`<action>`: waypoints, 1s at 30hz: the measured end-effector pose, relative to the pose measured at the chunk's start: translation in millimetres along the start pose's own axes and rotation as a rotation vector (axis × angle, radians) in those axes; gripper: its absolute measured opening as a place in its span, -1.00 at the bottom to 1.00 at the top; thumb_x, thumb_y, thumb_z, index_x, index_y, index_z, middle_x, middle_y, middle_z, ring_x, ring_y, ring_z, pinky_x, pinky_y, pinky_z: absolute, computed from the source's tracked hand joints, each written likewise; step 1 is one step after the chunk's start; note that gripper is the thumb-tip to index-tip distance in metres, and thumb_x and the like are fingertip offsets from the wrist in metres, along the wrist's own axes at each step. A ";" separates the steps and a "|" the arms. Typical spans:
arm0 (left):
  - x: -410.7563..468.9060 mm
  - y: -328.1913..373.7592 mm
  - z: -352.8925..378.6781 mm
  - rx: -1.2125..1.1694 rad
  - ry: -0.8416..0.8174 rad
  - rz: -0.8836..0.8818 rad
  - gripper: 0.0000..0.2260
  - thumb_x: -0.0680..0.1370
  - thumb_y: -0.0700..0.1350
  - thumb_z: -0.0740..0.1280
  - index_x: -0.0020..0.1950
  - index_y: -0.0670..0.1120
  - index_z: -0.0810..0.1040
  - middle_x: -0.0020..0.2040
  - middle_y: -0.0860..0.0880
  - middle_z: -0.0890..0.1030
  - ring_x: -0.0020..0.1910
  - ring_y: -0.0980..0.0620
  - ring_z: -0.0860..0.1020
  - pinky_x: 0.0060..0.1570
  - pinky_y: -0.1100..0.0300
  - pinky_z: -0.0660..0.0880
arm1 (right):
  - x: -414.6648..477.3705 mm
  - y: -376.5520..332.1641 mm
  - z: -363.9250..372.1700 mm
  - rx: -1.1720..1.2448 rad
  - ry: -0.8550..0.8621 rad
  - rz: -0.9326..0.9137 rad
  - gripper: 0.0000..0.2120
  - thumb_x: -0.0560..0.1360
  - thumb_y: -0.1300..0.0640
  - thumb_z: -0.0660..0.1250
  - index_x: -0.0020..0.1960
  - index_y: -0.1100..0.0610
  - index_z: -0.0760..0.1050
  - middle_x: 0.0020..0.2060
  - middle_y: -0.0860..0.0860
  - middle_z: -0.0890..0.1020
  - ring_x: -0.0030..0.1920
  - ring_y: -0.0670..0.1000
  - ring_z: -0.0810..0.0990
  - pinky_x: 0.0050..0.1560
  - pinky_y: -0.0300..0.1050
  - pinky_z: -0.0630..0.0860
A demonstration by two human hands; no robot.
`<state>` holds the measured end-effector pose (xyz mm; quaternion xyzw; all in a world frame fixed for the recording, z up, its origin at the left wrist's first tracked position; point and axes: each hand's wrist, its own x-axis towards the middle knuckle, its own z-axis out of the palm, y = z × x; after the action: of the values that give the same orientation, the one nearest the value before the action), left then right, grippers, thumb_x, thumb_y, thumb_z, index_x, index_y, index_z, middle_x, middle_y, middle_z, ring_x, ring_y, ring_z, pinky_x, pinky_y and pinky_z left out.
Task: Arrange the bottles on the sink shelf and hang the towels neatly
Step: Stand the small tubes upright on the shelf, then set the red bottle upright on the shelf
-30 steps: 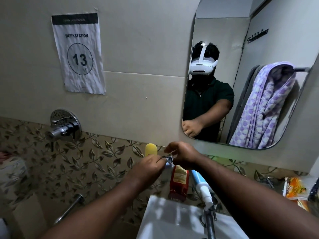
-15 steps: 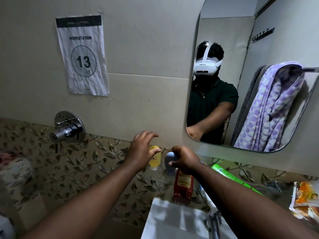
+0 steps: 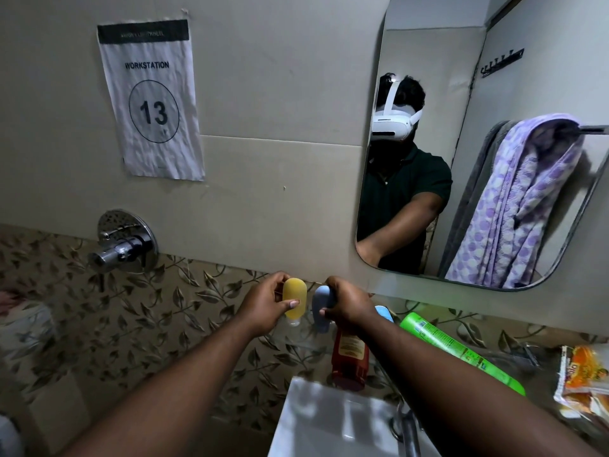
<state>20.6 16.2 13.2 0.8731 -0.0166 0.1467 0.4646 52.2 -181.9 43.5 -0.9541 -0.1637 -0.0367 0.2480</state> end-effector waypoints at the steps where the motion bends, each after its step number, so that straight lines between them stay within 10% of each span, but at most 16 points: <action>1: 0.5 -1.0 0.4 -0.005 -0.004 0.002 -0.72 0.50 -0.18 0.54 0.11 0.07 0.55 0.03 0.05 0.67 0.03 0.04 0.66 0.11 -0.09 0.63 | -0.1 -0.4 0.4 0.002 0.002 0.003 -0.70 0.44 0.10 0.52 0.07 0.06 0.45 -0.06 0.02 0.63 -0.02 0.08 0.60 -0.09 -0.04 0.49; 10: -1.1 -1.0 -0.9 -0.020 -0.024 -0.004 -0.69 0.51 -0.18 0.53 0.17 0.04 0.54 0.07 0.03 0.67 0.05 0.03 0.66 0.15 -0.12 0.62 | -1.6 1.8 -1.3 0.005 -0.053 0.015 -0.59 0.38 0.11 0.57 0.09 0.00 0.40 -0.07 -0.04 0.57 -0.04 0.04 0.55 -0.13 -0.13 0.39; 16: -10.7 -9.1 -4.3 0.104 -0.041 0.054 -0.15 0.43 0.02 0.58 0.59 0.26 0.16 0.58 0.00 0.33 0.46 0.00 0.41 0.44 -0.08 0.43 | -4.6 16.5 -21.3 0.065 -0.033 0.018 -0.45 0.36 0.27 0.49 0.28 0.04 0.41 0.11 0.04 0.63 0.06 0.09 0.62 0.02 -0.01 0.58; 20: -41.2 -7.1 5.4 0.599 0.202 0.509 -0.15 0.44 0.19 0.42 0.65 0.14 0.10 0.66 -0.01 0.14 0.58 -0.16 0.23 0.48 -0.23 0.26 | -11.0 31.5 -48.1 0.021 0.031 0.023 -0.49 0.40 0.22 0.52 0.29 0.09 0.42 0.07 0.06 0.60 0.06 0.10 0.60 0.03 -0.01 0.54; 23: -61.5 -8.1 30.6 0.764 0.033 0.927 -0.24 0.44 0.15 0.39 0.62 0.08 0.24 0.62 -0.07 0.28 0.52 -0.13 0.32 0.45 -0.13 0.28 | -18.5 39.9 -61.2 -0.002 0.094 0.052 -0.57 0.46 0.26 0.45 0.27 0.06 0.44 0.06 0.02 0.59 0.03 0.03 0.58 0.00 0.00 0.57; 30: -71.0 7.0 89.2 0.858 -0.006 1.056 -0.53 0.54 0.09 0.43 0.42 0.04 0.46 0.40 -0.10 0.54 0.22 -0.11 0.52 0.09 0.00 0.54 | -32.4 43.1 -73.7 -0.020 0.136 0.034 -0.57 0.47 0.28 0.43 0.27 0.02 0.45 0.07 -0.02 0.60 0.03 0.01 0.58 -0.07 -0.09 0.56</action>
<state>-26.9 -68.2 -47.4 0.8554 -0.3821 0.3451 -0.0569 36.6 -262.7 83.1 -0.9544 -0.1299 -0.0989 0.2499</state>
